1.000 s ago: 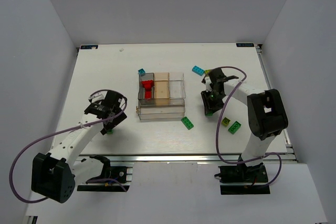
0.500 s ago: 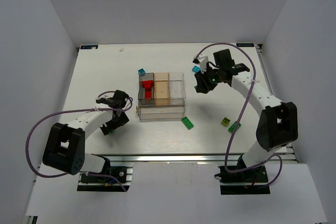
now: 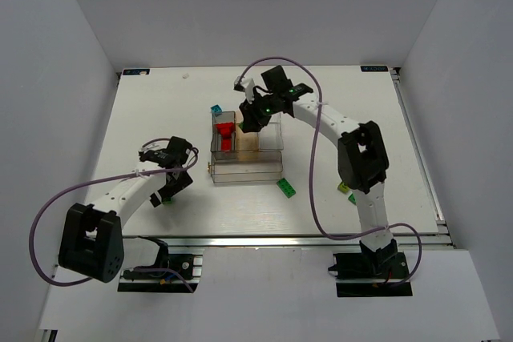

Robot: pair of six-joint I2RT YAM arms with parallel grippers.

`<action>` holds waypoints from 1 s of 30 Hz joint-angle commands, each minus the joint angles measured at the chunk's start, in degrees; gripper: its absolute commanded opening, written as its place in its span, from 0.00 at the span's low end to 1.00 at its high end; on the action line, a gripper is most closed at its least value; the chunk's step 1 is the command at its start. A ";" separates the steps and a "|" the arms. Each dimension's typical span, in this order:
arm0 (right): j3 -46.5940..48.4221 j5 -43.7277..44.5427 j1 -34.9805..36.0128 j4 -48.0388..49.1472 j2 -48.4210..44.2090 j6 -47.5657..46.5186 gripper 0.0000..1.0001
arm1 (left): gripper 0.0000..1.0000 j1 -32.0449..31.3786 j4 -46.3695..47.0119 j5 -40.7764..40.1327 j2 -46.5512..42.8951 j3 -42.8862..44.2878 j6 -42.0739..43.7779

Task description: Sort the legos into containers by color

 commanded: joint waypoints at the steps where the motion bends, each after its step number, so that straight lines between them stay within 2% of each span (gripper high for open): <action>1: 5.25 5.03 0.28 -0.71 3.10 2.59 0.18 | 0.93 0.40 -1.23 -0.73 -2.15 -0.90 -2.04; 3: 4.64 6.19 0.63 -0.53 3.29 1.97 0.31 | 0.94 0.40 -0.80 -0.73 -1.98 -1.34 -1.95; 4: 4.37 6.80 0.89 -0.53 3.03 1.80 0.45 | 0.94 0.40 -0.53 -0.64 -1.80 -1.60 -1.77; 7: 3.76 6.29 0.81 -1.50 2.50 0.92 0.66 | 0.93 0.40 1.13 -0.20 -0.92 -2.39 -1.68; 12: 0.52 3.82 -0.07 -0.54 -3.63 0.91 0.69 | 0.93 1.98 3.33 0.59 1.98 -3.18 -1.68; 18: -12.93 1.89 -3.57 7.89 -16.45 5.04 0.67 | 0.81 4.71 7.19 2.43 4.43 -3.98 -0.54; 24: -24.18 0.31 -6.83 10.63 -26.67 5.93 0.66 | 0.52 7.08 9.58 4.89 6.28 -4.07 1.21; 25: -25.24 -0.22 -7.10 10.63 -27.64 5.58 0.66 | 0.45 7.08 9.75 5.07 6.20 -3.89 1.39; 28: -29.72 -1.54 -7.98 10.01 -31.59 2.95 0.68 | 0.35 7.69 9.49 6.21 5.41 -2.66 2.01; 29: -32.95 -1.80 -8.33 10.10 -33.95 1.81 0.75 | 0.27 7.69 8.79 6.65 4.89 -2.22 2.27; 30: -34.98 -1.46 -8.07 10.36 -35.54 -0.38 0.82 | 0.24 7.69 8.70 7.09 4.10 -1.26 3.14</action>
